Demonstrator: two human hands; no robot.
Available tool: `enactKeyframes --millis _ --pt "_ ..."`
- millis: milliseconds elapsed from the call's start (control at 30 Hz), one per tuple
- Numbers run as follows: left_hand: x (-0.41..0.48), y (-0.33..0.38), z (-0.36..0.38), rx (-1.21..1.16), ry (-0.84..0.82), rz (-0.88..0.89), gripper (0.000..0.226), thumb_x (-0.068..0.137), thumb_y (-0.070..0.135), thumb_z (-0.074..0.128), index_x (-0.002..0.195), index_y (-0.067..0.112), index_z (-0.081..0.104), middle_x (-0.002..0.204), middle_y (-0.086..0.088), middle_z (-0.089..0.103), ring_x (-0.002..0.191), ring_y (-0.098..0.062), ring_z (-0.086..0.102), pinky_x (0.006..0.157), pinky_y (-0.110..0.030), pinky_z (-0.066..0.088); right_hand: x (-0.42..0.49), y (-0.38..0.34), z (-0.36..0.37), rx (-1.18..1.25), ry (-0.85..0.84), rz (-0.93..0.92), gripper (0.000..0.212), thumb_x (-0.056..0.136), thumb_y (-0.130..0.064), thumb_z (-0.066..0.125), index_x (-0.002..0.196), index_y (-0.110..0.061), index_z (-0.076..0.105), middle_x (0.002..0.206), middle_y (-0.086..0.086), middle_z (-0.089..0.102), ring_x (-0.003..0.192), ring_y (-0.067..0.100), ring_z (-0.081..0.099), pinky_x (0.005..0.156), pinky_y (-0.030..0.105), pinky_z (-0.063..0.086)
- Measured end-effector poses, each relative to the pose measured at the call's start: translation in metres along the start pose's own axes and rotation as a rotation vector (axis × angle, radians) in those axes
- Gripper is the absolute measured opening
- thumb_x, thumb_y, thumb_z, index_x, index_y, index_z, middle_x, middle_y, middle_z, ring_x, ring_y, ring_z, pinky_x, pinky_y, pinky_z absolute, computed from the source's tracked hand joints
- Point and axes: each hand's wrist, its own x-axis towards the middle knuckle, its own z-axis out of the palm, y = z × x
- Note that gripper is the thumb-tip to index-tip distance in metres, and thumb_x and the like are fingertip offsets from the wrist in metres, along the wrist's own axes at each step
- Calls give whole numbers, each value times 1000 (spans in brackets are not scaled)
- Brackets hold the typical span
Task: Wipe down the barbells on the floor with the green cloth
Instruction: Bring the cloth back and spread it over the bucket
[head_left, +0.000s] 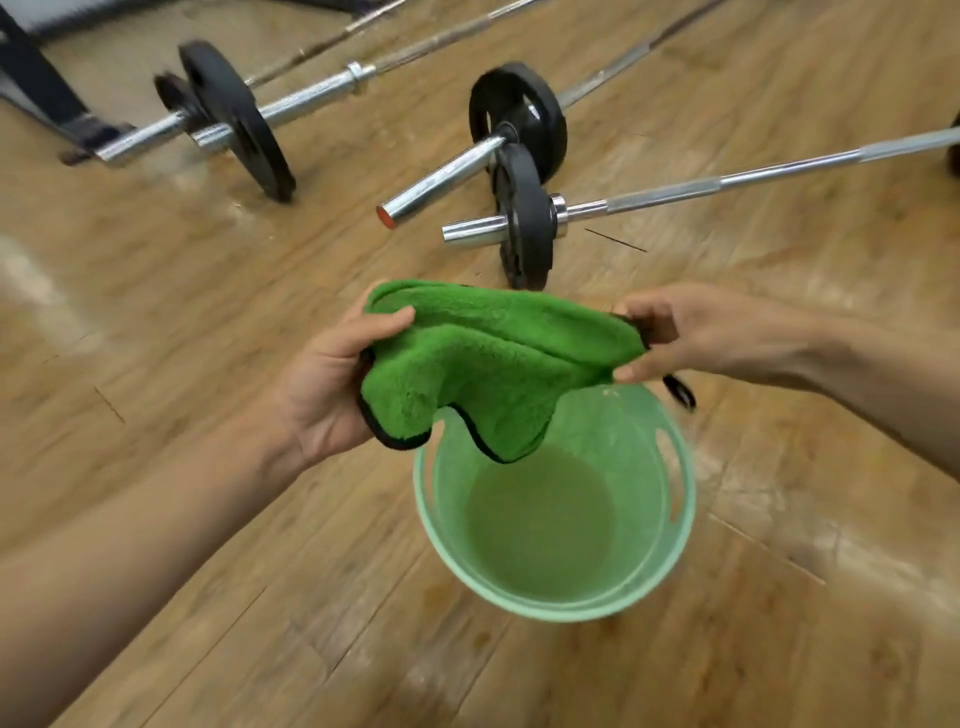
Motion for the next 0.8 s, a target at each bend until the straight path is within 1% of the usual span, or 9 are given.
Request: enactKeyframes --millis 67,133,267,300,367,400,533,667,800 --pt "-18 -1 0 -42 53 20 91 59 10 97 139 2 55 118 -19 75 101 -29 76 84 -42 63 -1 2 1 212 103 -11 22 82 -21 74 96 -10 61 76 2 68 70 15 61 58 25 47" --pt "-33 -3 -3 -66 62 29 84 57 12 99 131 9 58 124 -20 72 108 -32 75 88 -46 62 -1 10 9 395 141 7 21 85 -22 69 97 -9 59 72 1 67 64 13 62 56 20 51" --pt "-50 -12 -1 -102 99 29 77 69 8 93 136 6 56 134 -24 67 118 -38 70 92 -53 60 2 20 31 259 3 101 49 90 -55 70 98 -9 54 77 4 62 70 20 61 64 27 52" --pt "-53 -11 4 -100 119 37 70 79 6 82 143 3 52 135 -25 66 120 -38 69 94 -53 59 1 18 31 235 -22 115 51 88 -49 77 103 -6 54 88 11 69 81 27 68 71 31 56" --pt "-57 -8 11 -94 186 42 57 92 5 62 148 0 48 132 -24 68 118 -36 70 94 -53 60 -4 8 27 217 -46 116 47 84 -14 84 115 1 52 111 25 72 103 39 71 89 45 58" --pt "-58 -4 13 -116 224 50 57 93 6 57 148 -1 48 131 -23 69 117 -35 71 93 -53 61 -5 2 25 218 -45 118 49 79 -3 85 116 0 52 113 28 71 103 41 71 88 48 56" --pt "-63 0 14 -171 253 66 51 90 8 55 141 1 58 129 -22 71 110 -32 74 83 -48 64 -8 -4 31 145 169 121 24 76 -9 89 94 -2 74 85 15 76 74 22 65 67 31 43" --pt "-67 -3 13 -172 211 64 40 88 8 57 127 5 66 126 -21 72 109 -33 75 82 -50 64 -15 0 35 359 295 110 20 76 -19 80 85 -3 70 80 7 72 79 16 65 79 27 50" --pt "-68 -2 16 -162 199 98 50 86 6 59 136 11 57 128 -22 71 108 -33 75 79 -48 64 -23 -1 41 848 295 77 71 69 -24 84 127 8 59 119 24 68 98 21 68 81 26 61"
